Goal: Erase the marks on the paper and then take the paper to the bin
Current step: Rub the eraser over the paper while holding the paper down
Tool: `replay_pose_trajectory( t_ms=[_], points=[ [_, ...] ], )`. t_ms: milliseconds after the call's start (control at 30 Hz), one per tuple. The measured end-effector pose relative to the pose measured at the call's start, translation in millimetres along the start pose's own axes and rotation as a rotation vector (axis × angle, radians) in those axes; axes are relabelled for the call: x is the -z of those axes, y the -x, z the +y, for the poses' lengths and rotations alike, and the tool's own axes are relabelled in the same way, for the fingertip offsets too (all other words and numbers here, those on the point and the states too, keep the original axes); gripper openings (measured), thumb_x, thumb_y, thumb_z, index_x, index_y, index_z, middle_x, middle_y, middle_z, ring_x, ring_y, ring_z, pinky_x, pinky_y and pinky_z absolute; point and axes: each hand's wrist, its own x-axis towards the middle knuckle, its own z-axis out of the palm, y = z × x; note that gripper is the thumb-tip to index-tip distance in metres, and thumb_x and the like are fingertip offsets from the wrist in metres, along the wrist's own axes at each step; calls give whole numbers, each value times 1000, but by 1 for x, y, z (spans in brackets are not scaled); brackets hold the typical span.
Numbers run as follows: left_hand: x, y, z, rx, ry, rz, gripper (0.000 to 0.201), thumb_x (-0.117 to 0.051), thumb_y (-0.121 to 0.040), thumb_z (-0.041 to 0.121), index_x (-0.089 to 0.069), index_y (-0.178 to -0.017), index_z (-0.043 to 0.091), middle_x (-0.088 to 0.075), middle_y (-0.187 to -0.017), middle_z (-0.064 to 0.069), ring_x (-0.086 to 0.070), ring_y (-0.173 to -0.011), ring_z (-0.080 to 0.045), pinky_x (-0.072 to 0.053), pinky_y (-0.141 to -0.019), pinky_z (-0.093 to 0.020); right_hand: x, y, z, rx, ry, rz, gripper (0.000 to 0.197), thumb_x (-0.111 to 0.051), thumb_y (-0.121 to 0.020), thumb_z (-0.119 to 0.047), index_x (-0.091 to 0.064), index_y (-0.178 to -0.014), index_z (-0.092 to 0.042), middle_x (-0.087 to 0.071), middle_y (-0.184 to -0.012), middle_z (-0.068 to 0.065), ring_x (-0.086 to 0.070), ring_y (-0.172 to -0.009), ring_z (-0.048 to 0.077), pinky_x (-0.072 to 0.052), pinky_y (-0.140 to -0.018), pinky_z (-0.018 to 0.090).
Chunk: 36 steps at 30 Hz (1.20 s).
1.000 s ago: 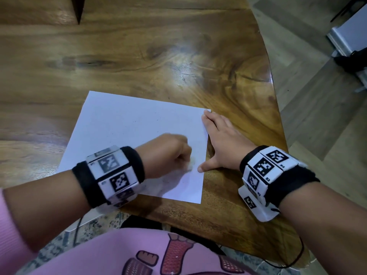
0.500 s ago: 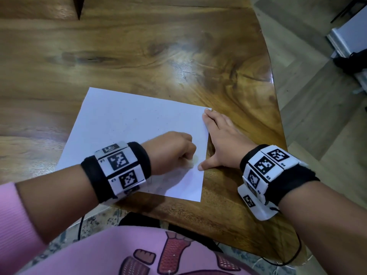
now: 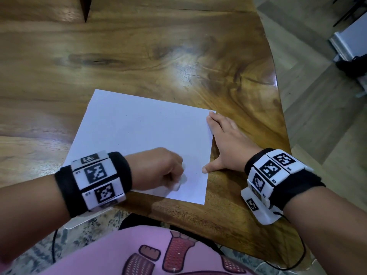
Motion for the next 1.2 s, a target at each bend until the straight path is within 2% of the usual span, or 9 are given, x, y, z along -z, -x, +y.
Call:
replay_pose_trajectory(
  t_ms=[67,200,333,500,600,700,867,1067,1200],
  points=[
    [1,-1,1,35,-8,-30,5,-65,-78,11,-69,-79,13,-56,-83,7,-53,-75,-9,-34,-61,-8,0,0,-1,0,-2,0,133,-82,-56,-53,3,-150,-12,9,-156,-7,8,-143,11,-6,-115,26],
    [10,-32,17,25,-63,117,8,-60,-79,16,-64,-80,9,-54,-84,-2,-51,-75,-18,-37,-67,-26,0,-1,0,5,6,-4,133,-82,-57,-53,3,-150,-12,10,-156,-6,9,-143,13,-5,-115,27],
    [-1,-29,18,-10,-76,110,8,-55,-80,13,-60,-75,8,-51,-81,-2,-50,-73,-20,-38,-65,-31,-1,-2,0,8,4,1,133,-82,-56,-54,3,-150,-12,9,-156,-6,8,-143,12,-5,-115,26],
    [-5,-10,11,-4,-24,-34,6,-60,-79,15,-65,-77,12,-59,-90,0,-52,-77,-12,-36,-63,-14,-1,-1,1,19,3,7,132,-81,-57,-54,3,-150,-12,9,-156,-6,8,-143,12,-3,-115,25],
    [16,-30,10,48,-21,198,5,-63,-77,16,-66,-78,11,-59,-82,-4,-50,-75,-16,-38,-69,-25,-1,-2,2,28,14,7,133,-81,-57,-55,2,-150,-11,8,-156,-4,7,-143,13,-2,-115,24],
    [38,-57,6,167,-32,353,13,-67,-76,22,-64,-81,10,-53,-76,-1,-46,-72,-17,-31,-65,-24,-2,-2,1,21,7,5,133,-81,-56,-56,2,-151,-13,8,-156,-6,7,-143,13,-4,-116,27],
    [36,-68,5,230,-62,356,7,-65,-77,15,-60,-78,9,-50,-78,-3,-44,-75,-19,-27,-64,-25,-1,-1,2,23,4,14,133,-81,-56,-55,2,-151,-13,7,-156,-6,6,-143,12,-5,-115,26],
    [6,-29,13,61,-48,48,5,-65,-76,16,-68,-76,11,-64,-83,-5,-54,-75,-16,-39,-68,-25,-2,-2,3,31,7,10,132,-81,-57,-55,2,-150,-11,8,-156,-4,7,-143,14,-2,-115,24],
    [25,-52,5,152,-67,234,6,-65,-76,14,-67,-80,11,-60,-81,-3,-50,-76,-17,-29,-65,-21,-2,-2,3,32,8,10,132,-81,-58,-55,3,-150,-12,8,-156,-4,7,-143,14,-1,-114,23]
  ],
)
